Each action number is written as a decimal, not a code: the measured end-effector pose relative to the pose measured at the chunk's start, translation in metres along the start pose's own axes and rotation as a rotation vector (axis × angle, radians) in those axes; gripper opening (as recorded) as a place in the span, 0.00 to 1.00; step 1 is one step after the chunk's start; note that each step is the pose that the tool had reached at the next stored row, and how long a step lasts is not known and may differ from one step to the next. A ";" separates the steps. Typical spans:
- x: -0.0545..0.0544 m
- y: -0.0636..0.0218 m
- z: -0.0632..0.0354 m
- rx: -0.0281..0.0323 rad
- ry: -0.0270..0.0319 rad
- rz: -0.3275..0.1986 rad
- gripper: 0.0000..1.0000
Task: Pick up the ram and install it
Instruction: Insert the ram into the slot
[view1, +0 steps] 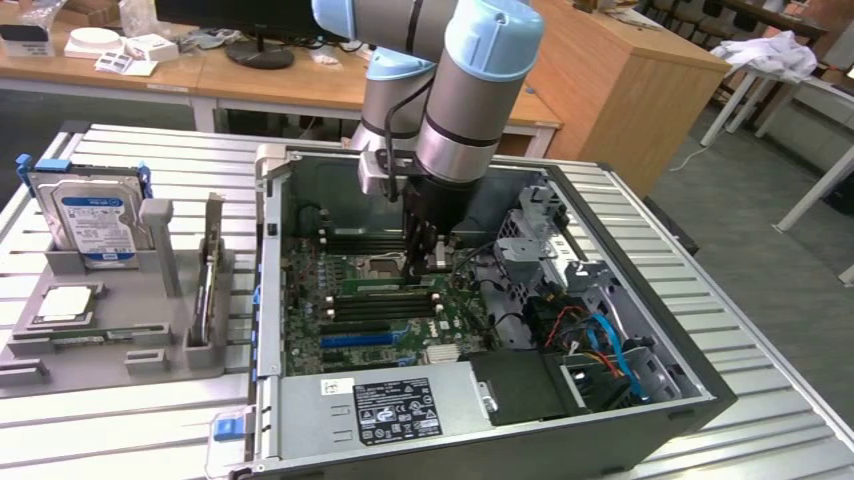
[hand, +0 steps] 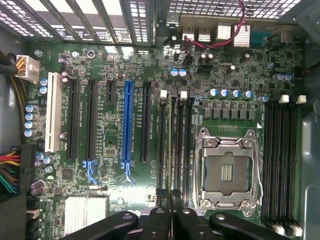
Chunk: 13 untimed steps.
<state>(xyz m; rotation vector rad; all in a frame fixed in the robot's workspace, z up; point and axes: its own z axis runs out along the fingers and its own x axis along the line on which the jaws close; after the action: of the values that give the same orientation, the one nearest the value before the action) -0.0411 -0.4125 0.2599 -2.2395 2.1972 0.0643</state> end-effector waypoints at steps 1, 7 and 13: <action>0.000 0.0000 0.0000 0.0001 0.0000 0.002 0.12; 0.000 0.0000 0.0000 0.0007 -0.0006 0.023 0.12; 0.000 0.0000 0.0000 0.0009 -0.0007 0.030 0.12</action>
<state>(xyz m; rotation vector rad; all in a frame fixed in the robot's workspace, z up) -0.0411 -0.4125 0.2599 -2.2064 2.2297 0.0642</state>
